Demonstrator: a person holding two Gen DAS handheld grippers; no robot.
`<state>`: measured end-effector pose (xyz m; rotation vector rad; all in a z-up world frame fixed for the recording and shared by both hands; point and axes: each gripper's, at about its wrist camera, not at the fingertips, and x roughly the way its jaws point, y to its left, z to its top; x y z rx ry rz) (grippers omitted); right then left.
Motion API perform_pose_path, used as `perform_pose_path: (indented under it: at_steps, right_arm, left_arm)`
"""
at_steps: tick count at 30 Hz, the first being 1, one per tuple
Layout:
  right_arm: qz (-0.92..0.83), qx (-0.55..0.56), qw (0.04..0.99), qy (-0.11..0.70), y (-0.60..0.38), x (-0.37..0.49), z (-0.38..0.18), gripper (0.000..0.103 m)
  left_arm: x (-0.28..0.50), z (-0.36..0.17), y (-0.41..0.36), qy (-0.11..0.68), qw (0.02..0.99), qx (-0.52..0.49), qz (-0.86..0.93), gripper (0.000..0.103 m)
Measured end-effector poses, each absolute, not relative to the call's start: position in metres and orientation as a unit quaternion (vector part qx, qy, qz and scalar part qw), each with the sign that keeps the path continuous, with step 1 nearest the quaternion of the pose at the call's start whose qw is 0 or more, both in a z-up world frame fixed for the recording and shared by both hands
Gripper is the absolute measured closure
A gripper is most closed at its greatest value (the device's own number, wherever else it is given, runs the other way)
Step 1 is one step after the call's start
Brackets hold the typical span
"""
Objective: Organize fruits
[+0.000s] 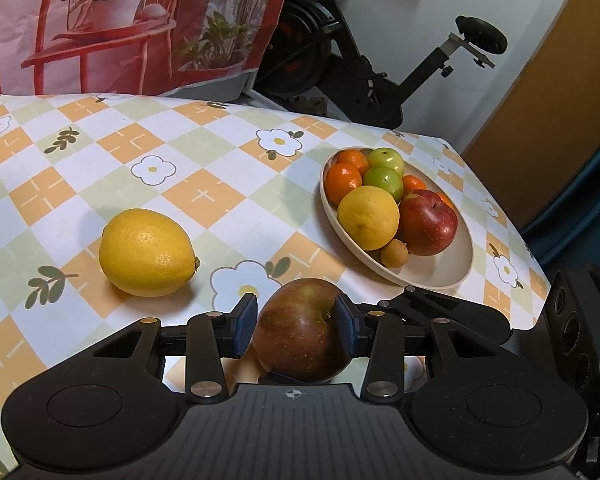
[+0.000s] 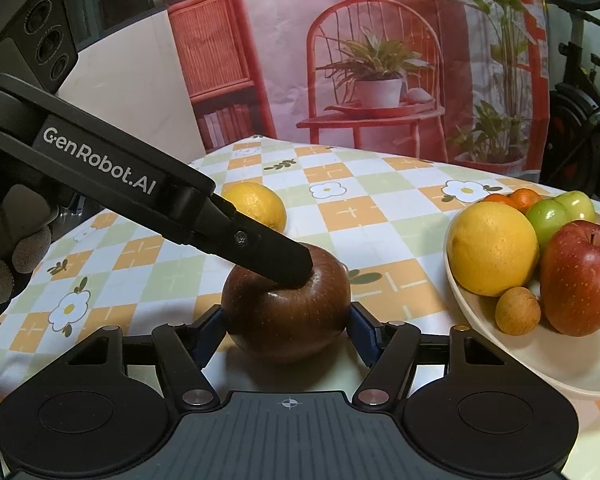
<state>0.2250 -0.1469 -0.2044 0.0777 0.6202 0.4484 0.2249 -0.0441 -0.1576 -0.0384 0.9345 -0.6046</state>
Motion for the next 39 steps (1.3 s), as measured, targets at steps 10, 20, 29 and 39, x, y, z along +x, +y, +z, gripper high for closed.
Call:
perform_pose_path:
  at_steps: [10, 20, 29, 39]
  right_arm:
    - [0.215, 0.052, 0.929, 0.297, -0.163, 0.215, -0.199, 0.042]
    - [0.173, 0.051, 0.939, 0.293, -0.235, 0.176, -0.187, 0.042]
    - [0.123, 0.058, 0.952, 0.275, -0.307, 0.166, -0.172, 0.042]
    - [0.102, 0.05, 0.955, 0.276, -0.348, 0.197, -0.178, 0.042]
  left_arm:
    - [0.221, -0.151, -0.062, 0.446, 0.841, -0.021, -0.305, 0.058]
    - [0.203, -0.145, -0.139, 0.441, 0.824, 0.002, -0.356, 0.059]
    - [0.208, -0.132, -0.213, 0.422, 0.819, 0.026, -0.388, 0.059]
    - [0.234, -0.131, -0.258, 0.42, 0.824, 0.063, -0.376, 0.059]
